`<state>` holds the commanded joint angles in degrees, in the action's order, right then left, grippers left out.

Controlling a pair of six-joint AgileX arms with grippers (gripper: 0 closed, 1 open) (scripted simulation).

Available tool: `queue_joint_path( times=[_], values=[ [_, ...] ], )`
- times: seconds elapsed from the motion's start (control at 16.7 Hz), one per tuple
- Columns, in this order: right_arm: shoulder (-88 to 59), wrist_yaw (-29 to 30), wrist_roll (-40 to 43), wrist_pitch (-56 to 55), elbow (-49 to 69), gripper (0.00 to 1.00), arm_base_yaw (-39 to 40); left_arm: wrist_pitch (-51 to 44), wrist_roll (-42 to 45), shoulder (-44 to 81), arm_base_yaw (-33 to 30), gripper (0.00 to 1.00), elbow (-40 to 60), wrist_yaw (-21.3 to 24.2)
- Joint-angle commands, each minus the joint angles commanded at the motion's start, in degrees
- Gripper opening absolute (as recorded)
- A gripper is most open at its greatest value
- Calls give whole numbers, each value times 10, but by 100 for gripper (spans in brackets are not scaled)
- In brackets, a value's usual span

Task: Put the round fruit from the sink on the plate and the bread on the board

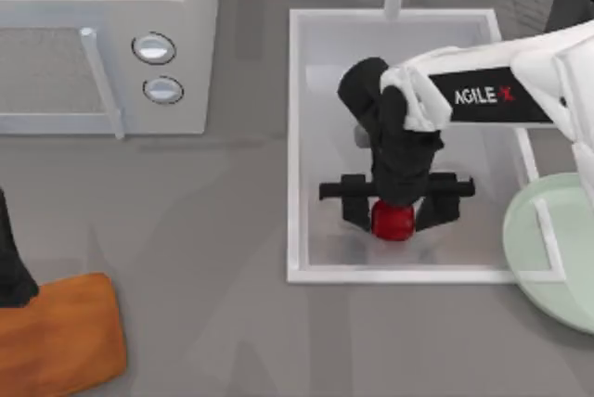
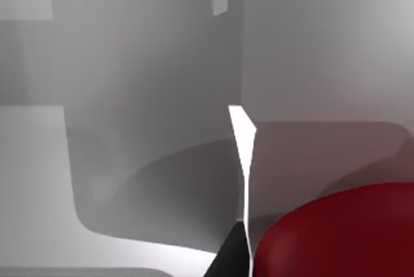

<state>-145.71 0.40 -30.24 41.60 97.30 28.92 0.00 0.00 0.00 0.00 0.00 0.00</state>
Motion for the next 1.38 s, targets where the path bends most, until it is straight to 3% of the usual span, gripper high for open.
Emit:
queue_joint_path(
  times=[0.12, 0.18, 0.78, 1.14, 1.38],
  values=[
    [0, 0, 0, 0, 0, 2, 0, 0, 0, 0, 0, 100, 0, 0],
    [0, 0, 0, 0, 0, 0, 0, 0, 0, 0, 0, 100, 0, 0],
    [41, 13, 6, 27, 12, 0, -1, 0, 0, 0, 0, 100, 0, 0],
    [105, 12, 7, 158, 70, 0, -2, 0, 0, 0, 0, 100, 0, 0],
    [126, 12, 7, 187, 85, 0, -2, 0, 0, 0, 0, 100, 0, 0]
  ],
)
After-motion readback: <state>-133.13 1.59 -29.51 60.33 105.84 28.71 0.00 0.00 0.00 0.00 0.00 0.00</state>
